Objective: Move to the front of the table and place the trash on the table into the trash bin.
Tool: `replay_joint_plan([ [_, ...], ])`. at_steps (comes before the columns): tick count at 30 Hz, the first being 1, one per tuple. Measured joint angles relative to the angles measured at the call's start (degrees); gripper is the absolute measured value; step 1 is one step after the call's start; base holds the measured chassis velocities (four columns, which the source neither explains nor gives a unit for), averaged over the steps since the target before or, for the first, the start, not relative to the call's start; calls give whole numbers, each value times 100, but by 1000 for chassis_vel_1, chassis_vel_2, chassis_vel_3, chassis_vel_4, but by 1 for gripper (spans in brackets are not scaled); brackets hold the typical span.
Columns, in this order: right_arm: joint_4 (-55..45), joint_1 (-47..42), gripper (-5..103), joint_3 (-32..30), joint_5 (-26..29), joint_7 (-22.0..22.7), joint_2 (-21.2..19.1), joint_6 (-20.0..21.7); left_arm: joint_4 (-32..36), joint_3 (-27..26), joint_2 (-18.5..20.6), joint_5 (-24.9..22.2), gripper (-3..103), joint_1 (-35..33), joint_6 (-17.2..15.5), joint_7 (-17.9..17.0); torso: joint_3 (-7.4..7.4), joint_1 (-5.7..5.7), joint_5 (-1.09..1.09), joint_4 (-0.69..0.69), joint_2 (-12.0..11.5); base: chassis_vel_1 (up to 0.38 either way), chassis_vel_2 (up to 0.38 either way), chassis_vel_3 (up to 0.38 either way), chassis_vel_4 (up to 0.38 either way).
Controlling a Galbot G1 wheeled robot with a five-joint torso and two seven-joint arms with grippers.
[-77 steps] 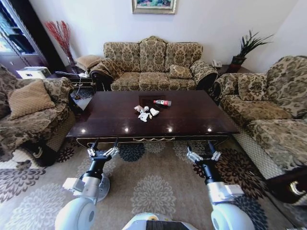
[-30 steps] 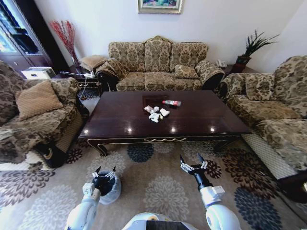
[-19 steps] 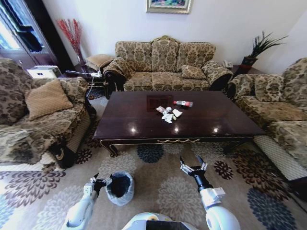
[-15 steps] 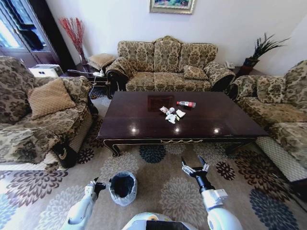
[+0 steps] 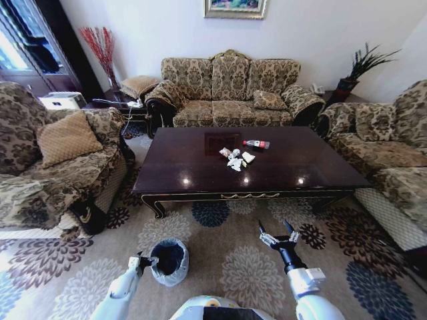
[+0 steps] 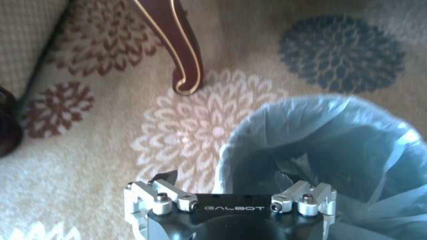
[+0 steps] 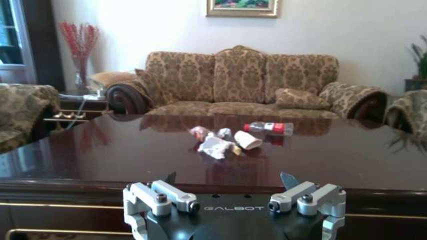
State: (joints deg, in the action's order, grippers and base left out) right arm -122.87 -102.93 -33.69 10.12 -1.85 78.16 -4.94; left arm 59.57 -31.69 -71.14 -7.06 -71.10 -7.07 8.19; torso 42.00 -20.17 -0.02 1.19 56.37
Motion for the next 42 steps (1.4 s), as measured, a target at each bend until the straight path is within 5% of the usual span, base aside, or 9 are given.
replay_joint_plan([
  [4,20,5,100,3,-60,296,12,146,-708,126,-32,28,100,444,207,-14,0,0,4,-2,0,0,0,0,0],
  [7,54,14,100,-9,-5,388,2,224,-1444,124,-129,554,100,1024,618,-31,0,0,4,-2,0,0,0,0,0],
  [11,77,19,100,-1,20,397,10,244,-2053,113,-193,823,100,1457,738,-54,0,0,0,-2,0,0,0,0,0],
  [19,177,76,100,-48,240,416,3,275,-2499,82,-229,1186,93,1741,123,-56,0,0,2,0,0,0,0,0,0],
  [23,205,76,100,-77,433,417,2,293,-2529,33,-232,1285,72,1763,-254,34,-1,0,4,-1,0,0,0,0,0],
  [42,138,-73,100,-133,1131,433,123,-184,-2300,-17,-328,1119,7,1625,-461,96,-1,0,4,0,0,0,0,0,0],
])
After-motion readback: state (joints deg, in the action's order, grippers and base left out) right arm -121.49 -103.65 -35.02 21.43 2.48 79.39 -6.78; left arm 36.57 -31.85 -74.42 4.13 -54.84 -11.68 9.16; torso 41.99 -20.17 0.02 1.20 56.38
